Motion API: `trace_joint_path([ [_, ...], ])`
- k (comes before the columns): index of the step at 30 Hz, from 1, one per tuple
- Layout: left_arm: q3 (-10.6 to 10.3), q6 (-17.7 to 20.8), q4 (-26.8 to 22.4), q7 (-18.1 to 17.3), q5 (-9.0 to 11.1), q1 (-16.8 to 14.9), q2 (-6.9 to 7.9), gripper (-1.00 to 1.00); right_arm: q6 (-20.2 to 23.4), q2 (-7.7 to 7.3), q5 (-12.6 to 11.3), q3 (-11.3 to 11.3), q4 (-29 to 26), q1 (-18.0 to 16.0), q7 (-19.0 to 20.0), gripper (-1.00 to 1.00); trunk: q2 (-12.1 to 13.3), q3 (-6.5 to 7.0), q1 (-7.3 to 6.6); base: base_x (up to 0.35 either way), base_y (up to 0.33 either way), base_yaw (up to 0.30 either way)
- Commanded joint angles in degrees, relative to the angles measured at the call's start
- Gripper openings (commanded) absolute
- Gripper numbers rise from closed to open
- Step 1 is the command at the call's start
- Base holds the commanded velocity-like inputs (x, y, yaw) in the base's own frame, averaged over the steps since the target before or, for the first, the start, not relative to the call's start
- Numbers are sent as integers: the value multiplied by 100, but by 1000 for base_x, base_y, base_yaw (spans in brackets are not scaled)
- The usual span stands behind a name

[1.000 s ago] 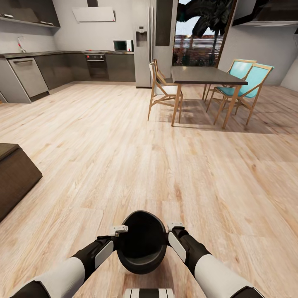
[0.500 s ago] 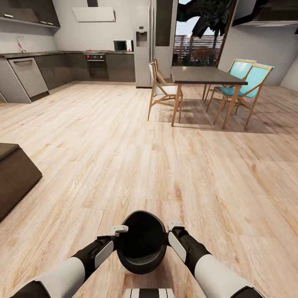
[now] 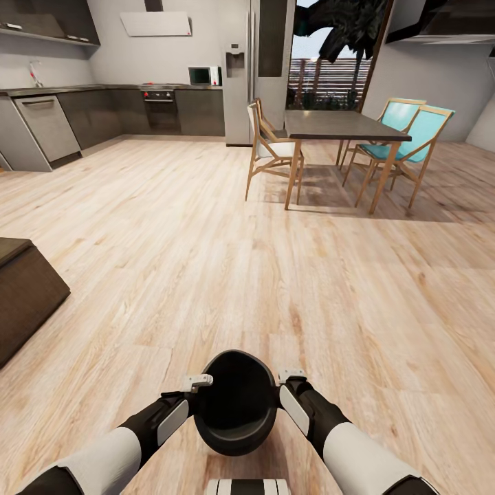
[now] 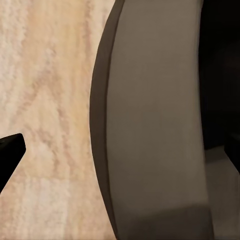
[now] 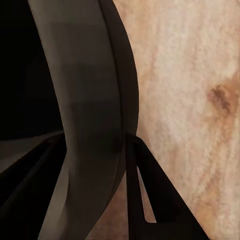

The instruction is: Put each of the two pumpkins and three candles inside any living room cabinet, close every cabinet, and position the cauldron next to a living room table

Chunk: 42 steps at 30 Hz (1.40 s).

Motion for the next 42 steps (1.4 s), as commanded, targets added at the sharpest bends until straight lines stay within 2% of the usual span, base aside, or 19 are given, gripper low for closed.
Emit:
trace_joint_path([
  [1,-47,14,-13,48,60,-4,5,100,12,0,-80,24,-4,-1,-51,-100,-2,-5,-1,0,0,0],
  [7,-47,14,-13,52,60,-4,4,100,12,0,-80,26,-4,-1,-51,-100,-2,-5,-1,0,0,0],
  [8,-47,14,-13,53,60,-4,3,-100,12,0,-80,26,-4,-1,-51,-100,-2,-5,-1,0,0,0],
  [30,-40,5,-13,57,60,-1,3,-100,12,0,-80,18,-4,-1,-42,-100,-2,-5,-1,0,0,0],
  [42,-37,38,-11,50,64,-4,-2,-100,12,0,-80,18,-6,-1,-42,-100,14,261,-32,0,0,0],
])
